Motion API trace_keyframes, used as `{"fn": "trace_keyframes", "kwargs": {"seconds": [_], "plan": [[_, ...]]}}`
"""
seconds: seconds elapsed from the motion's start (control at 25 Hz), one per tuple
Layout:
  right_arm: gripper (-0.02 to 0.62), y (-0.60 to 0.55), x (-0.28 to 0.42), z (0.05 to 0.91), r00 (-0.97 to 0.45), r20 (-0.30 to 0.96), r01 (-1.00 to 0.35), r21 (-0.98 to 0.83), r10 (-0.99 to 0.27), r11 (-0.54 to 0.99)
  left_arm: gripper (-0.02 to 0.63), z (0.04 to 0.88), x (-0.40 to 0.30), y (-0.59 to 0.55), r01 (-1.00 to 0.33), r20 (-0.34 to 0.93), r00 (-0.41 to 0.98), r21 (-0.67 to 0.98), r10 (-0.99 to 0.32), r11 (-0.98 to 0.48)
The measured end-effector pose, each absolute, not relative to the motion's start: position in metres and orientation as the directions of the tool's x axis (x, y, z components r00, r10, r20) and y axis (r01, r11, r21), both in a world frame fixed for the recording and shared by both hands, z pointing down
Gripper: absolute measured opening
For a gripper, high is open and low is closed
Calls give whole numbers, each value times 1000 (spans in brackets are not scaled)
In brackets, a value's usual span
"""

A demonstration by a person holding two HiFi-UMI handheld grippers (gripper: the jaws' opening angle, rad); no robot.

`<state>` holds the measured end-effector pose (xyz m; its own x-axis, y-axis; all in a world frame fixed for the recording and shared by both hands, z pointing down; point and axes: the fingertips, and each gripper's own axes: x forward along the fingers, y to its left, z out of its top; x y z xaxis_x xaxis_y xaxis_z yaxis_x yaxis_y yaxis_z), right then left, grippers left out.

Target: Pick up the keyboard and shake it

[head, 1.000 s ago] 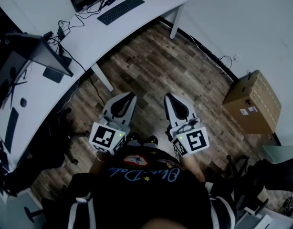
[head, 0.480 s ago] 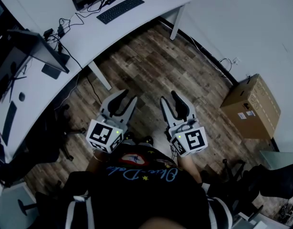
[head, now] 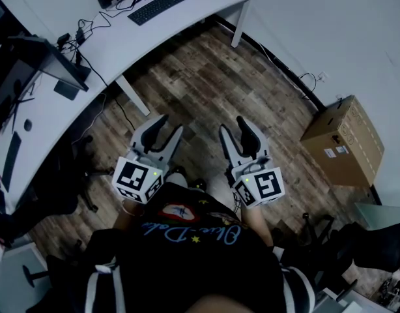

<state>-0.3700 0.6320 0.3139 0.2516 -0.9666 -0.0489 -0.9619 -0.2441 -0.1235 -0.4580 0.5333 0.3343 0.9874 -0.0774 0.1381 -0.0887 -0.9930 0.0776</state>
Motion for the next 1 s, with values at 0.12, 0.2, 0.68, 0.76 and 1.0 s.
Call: {"fn": "trace_keyframes", "kwargs": {"seconds": [0.12,0.2,0.68,0.76,1.0], "plan": [[153,633,-366,318,256,-52,-960,-135,-965,-247,143,336,-457,532,-94,145,986,73,-83,-993],[163,630,-362,322,251,-44,-960,-141,-967,-243,146,338,-454,527,-102,141,986,77,-90,-992],[175,584,-299,318,255,-27,-962,-107,-967,-251,156,350,-377,461,-84,109,991,118,-72,-989],[178,571,-280,319,263,-24,-960,-109,-964,-259,156,352,-357,445,-78,108,992,128,-64,-989],[181,527,-225,316,278,-22,-954,-121,-960,-273,156,352,-295,401,-30,110,994,140,-14,-990]]}}
